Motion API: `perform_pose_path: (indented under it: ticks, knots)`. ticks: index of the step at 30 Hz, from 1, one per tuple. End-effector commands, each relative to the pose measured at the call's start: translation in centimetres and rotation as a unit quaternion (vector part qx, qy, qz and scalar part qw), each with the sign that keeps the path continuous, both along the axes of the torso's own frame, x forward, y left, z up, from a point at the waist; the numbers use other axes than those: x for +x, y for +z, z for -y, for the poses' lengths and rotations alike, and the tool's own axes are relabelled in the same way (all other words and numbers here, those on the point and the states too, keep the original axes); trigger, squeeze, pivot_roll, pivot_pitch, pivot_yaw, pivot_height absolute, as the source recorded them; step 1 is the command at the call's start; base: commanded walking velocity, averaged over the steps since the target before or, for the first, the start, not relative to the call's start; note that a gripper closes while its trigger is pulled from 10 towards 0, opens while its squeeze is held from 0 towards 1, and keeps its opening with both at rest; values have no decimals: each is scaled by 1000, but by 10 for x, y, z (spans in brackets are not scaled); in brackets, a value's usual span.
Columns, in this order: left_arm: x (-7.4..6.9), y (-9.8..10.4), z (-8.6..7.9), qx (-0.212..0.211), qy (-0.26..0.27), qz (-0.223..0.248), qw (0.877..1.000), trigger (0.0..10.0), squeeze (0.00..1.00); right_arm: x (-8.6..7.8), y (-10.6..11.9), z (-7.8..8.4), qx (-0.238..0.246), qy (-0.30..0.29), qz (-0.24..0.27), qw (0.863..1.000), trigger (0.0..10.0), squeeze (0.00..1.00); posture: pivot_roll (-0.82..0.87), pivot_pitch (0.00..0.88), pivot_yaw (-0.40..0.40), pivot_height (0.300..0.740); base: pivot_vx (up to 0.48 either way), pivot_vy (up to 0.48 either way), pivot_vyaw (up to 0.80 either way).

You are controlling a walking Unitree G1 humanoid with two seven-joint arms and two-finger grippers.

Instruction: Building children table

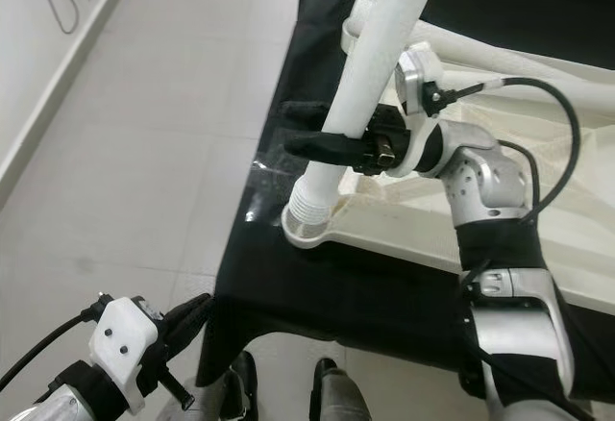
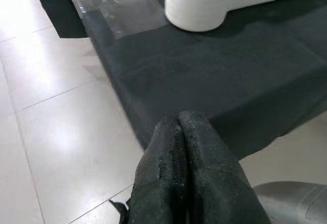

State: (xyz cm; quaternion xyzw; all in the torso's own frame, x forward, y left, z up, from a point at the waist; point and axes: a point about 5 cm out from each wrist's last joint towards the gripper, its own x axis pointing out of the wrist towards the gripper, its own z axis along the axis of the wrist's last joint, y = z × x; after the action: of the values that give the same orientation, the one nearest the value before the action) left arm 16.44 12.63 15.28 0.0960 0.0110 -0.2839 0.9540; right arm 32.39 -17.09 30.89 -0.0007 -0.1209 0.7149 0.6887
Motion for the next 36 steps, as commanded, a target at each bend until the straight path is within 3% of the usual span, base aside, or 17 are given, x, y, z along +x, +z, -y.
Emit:
perform_pose_path:
  ticks: [1,9,14,21,36]
  knots:
    - [-4,-4,1,-4,-4,-12,1000,10000,0,-4,-4,-3,-16,19,-1,1000,10000,0,37,359,1,740,0,0,0]
    - [-5,-3,1,-5,-7,-11,1000,10000,0,-7,-14,-7,-40,33,-13,999,10000,0,37,363,1,740,0,0,0]
    - [-4,-2,1,-6,-9,-10,1000,10000,0,-8,-18,-18,-36,34,-5,999,10000,0,36,364,3,740,0,0,0]
    - [-4,-2,1,-7,-11,-10,1000,10000,0,-5,-12,-35,21,13,11,1000,10000,0,36,360,8,740,0,0,0]
    - [-6,-4,3,-9,-16,-12,1000,10000,0,-1,-25,-21,-18,-10,2,1000,10000,0,33,351,8,740,0,0,0]
